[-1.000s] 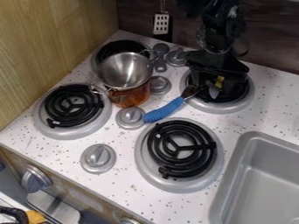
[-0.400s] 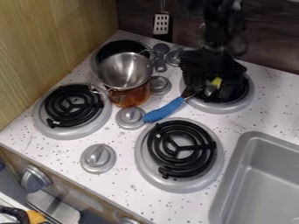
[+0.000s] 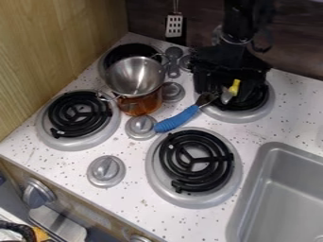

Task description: Move the yellow knife from the siver pot to the upper burner

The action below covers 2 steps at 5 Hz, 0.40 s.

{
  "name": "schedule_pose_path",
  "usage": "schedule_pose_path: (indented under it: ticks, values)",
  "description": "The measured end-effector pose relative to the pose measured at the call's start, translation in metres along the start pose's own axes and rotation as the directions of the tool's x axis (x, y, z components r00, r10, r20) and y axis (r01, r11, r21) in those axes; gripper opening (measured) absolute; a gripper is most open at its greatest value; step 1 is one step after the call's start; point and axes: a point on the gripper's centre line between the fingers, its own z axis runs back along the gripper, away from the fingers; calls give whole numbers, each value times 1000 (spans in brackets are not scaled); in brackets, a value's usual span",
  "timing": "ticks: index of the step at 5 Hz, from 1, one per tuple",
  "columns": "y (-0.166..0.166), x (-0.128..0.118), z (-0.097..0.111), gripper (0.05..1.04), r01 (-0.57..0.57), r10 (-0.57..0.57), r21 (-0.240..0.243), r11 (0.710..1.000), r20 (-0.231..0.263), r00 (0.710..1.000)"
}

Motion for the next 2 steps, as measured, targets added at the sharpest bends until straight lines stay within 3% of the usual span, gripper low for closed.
schedule_pose_path:
  ticks: [2]
  values:
    - [27,-26,7,1000,16,-17,-25,1000,-65,998]
